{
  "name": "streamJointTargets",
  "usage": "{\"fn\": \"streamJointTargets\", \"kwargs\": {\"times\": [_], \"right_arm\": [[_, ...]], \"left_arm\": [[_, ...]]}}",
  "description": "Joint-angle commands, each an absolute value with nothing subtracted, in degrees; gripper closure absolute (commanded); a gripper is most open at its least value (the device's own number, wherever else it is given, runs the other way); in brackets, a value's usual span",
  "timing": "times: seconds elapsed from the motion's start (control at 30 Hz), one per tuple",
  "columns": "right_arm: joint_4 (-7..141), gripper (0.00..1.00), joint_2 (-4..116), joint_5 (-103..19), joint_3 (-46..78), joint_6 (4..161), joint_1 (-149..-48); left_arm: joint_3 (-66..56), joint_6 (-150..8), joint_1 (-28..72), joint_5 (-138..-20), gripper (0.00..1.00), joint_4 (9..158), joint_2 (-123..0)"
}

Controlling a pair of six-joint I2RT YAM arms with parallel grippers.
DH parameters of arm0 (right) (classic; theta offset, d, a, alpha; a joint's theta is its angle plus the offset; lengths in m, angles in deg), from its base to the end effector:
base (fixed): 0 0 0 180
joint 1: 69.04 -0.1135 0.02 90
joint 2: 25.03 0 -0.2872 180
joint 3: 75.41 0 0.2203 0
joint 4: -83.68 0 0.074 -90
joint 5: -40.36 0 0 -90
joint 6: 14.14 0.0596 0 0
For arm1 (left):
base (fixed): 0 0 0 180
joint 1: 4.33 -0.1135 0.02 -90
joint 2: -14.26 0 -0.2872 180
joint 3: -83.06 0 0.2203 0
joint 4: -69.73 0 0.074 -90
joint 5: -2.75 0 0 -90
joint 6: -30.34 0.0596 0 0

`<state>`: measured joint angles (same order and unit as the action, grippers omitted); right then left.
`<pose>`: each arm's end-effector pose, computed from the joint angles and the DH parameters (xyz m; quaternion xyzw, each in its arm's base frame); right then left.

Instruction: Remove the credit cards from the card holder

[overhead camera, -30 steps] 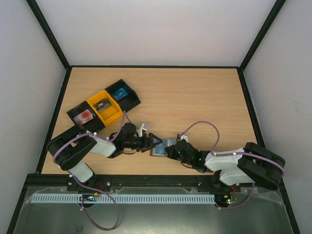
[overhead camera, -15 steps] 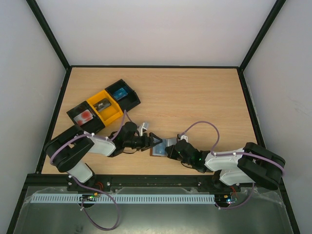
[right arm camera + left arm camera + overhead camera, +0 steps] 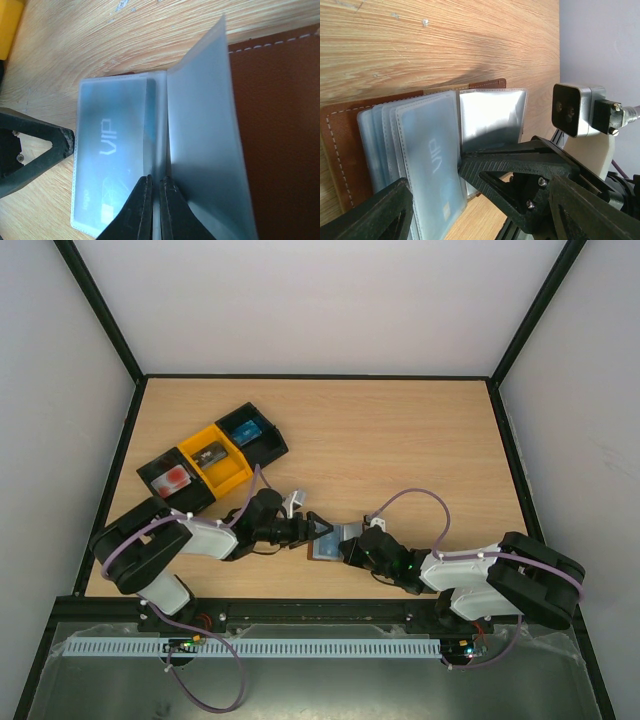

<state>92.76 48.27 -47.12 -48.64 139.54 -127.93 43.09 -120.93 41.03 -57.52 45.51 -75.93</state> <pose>0.0985 0.1683 0.1475 0.0277 0.8961 0.3976 0.1953 0.1722 -0.2164 0.1763 0.0212 0.8306 -0.5407 0.1315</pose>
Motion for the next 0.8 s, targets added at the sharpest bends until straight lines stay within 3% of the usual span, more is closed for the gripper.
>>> {"fn": "streamJointTargets", "kwargs": {"times": [0.0, 0.43, 0.77], "right_arm": [[87.04, 0.94, 49.77, -47.73, -50.63, 139.77, -128.25], [89.06, 0.94, 49.43, -46.67, -51.25, 139.52, -128.27], [89.44, 0.93, 42.30, -48.76, -52.91, 140.05, -128.27]], "left_arm": [[43.44, -121.16, 41.36, -56.97, 0.24, 42.02, -77.11], [43.46, -124.79, 42.34, -54.40, 0.24, 37.46, -77.18], [41.33, -126.30, 44.42, -54.86, 0.24, 36.98, -75.86]]}}
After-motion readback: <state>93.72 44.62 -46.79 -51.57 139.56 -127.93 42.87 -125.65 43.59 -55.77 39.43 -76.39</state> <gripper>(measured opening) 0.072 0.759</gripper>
